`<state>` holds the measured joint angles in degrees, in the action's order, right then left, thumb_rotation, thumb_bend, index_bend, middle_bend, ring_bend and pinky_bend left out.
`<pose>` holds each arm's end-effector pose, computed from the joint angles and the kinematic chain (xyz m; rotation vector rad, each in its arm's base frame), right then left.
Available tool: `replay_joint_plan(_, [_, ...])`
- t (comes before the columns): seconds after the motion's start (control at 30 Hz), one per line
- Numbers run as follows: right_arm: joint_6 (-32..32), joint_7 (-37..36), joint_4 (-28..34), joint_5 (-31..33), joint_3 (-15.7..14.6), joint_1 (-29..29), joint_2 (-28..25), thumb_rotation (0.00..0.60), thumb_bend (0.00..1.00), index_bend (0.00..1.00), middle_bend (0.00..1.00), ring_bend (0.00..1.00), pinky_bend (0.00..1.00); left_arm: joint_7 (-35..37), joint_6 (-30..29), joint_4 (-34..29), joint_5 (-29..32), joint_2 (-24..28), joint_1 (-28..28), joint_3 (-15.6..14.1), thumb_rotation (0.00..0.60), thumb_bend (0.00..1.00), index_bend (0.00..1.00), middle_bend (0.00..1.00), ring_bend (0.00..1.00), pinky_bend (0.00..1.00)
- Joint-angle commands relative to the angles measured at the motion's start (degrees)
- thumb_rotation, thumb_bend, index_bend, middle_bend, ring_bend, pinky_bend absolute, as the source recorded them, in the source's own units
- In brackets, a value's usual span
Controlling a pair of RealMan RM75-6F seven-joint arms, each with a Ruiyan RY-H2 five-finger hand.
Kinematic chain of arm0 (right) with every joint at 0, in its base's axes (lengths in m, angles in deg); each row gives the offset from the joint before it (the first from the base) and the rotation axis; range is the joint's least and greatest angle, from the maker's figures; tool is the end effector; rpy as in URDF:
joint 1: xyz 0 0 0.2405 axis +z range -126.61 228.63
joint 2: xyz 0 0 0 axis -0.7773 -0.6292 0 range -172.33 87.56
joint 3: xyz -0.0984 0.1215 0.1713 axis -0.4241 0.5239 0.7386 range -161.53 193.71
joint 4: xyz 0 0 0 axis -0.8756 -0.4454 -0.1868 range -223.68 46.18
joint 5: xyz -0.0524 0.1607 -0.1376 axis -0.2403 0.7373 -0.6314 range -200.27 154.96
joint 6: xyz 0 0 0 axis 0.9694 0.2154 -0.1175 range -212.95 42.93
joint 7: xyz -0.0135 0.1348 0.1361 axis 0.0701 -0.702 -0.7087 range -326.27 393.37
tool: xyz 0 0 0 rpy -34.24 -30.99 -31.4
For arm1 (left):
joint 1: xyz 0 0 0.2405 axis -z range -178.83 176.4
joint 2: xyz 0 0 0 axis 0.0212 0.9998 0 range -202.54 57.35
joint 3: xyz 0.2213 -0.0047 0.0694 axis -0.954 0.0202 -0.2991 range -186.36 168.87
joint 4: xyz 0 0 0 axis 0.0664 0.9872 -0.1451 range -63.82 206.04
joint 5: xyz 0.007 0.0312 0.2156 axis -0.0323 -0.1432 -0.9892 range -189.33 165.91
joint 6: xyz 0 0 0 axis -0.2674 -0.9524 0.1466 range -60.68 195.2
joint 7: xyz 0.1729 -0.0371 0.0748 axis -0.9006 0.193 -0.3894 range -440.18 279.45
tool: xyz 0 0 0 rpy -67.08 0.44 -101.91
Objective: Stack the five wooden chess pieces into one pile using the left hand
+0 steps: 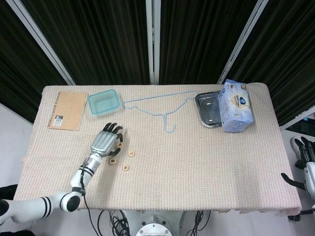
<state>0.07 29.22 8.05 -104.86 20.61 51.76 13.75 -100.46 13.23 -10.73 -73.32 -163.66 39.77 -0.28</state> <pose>-0.3109 -0.2117 0.1858 1.2658 -0.9531 0.8595 -0.1424 0.3645 -0.0594 -1.8640 -1.0087 -0.8496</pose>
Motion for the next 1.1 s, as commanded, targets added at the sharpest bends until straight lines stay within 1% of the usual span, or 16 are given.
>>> replay_joint_plan(0.03, [0.1,-0.1,0.0,-0.2,-0.1,0.0,0.0,0.600,0.08,0.00,0.00,0.00,0.00,0.2,-1.0,-4.3,-1.1,2.9,-1.0,-0.7,0.600,0.32,0.50,0.12,0.00,0.00])
replay_joint_plan(0.27, [0.0,-0.1,0.1,-0.4,-0.2,-0.1,-0.1,0.600,0.08,0.00,0.00,0.00,0.00,-0.4,-3.5,-12.2,-3.0,7.8,-3.6,-3.5,0.600,0.32,0.51,0.12,0.00,0.00])
replay_joint_plan(0.43, [-0.1,0.4,0.2,-0.6,-0.4,0.0,-0.1,0.600,0.08,0.00,0.00,0.00,0.00,-0.8,-5.9,-15.0,-5.4,8.8,-5.5,-5.6,0.600,0.32,0.51,0.12,0.00,0.00])
replay_joint_plan(0.57, [0.0,0.8,0.4,-0.7,-0.4,0.0,-0.1,0.600,0.08,0.00,0.00,0.00,0.00,-0.5,-6.8,-15.1,-6.5,8.4,-6.8,-6.9,0.600,0.32,0.52,0.12,0.00,0.00])
replay_joint_plan(0.7, [0.1,0.8,0.4,-0.6,-0.4,-0.1,-0.1,0.600,0.08,0.00,0.00,0.00,0.00,0.3,-7.3,-14.5,-7.2,8.1,-7.7,-7.5,0.600,0.32,0.52,0.12,0.00,0.00])
replay_joint_plan(0.87, [0.2,0.7,0.4,-0.5,-0.4,-0.1,-0.1,0.600,0.08,0.00,0.00,0.00,0.00,1.2,-7.9,-13.1,-8.3,7.0,-8.3,-7.4,0.600,0.32,0.52,0.12,0.00,0.00])
replay_joint_plan(1.1, [0.4,0.4,0.3,-0.5,-0.3,-0.2,-0.1,0.600,0.08,0.00,0.00,0.00,0.00,0.8,-7.3,-11.0,-8.1,5.9,-8.5,-7.3,0.600,0.32,0.51,0.12,0.00,0.00])
